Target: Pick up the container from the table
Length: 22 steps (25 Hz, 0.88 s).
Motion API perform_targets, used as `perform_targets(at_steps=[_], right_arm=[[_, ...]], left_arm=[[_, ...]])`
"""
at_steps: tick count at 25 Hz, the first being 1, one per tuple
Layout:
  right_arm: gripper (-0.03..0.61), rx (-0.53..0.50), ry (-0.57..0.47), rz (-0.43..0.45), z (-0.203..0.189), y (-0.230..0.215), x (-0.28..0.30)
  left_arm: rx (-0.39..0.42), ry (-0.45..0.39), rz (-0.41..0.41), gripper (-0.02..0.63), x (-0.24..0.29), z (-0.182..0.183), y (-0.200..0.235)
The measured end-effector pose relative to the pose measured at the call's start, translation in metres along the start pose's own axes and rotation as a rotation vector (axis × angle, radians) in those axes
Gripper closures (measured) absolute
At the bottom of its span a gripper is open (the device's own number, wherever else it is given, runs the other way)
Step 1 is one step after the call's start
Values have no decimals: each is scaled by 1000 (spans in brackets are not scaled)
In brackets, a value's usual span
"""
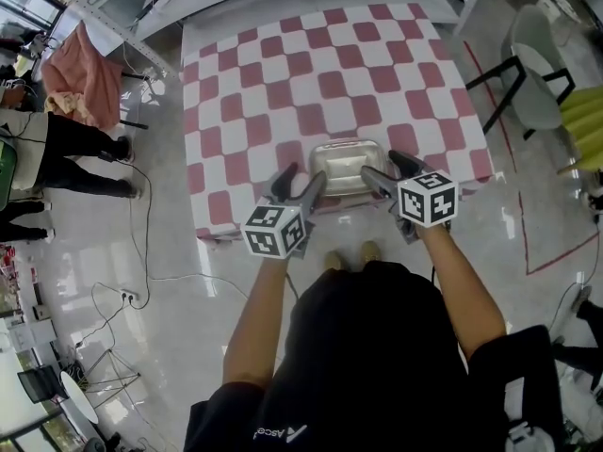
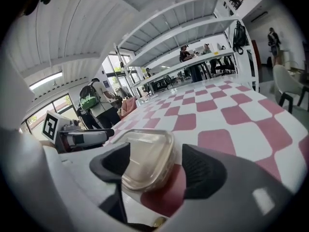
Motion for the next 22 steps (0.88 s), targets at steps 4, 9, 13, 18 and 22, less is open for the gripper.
perform_targets(at_steps=[4, 9, 13, 18, 22], right_arm=[[252, 38, 40, 11, -5, -3, 4], [252, 50, 76, 29, -10, -2, 9], [252, 45, 92, 52, -13, 0, 11], [264, 48, 88, 65, -14, 0, 11], [270, 38, 81, 69, -13, 1, 11]], left_arm=[[-31, 56, -9, 342, 6, -6, 1], [-56, 114, -18, 336, 11, -12, 6], [-62, 133, -30, 336, 14, -14, 7], [-66, 161, -48, 336, 17, -17, 7], [-63, 181, -60, 336, 19, -19, 6]])
Point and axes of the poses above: the fingertips, and each gripper's own axes: x forward along the fingers, y to its left, z out of its top, the point moved 6 cm from there along -x, backward along the fingers, and after that the axes turned 11 degrees about -y, right-handed, at the moved point
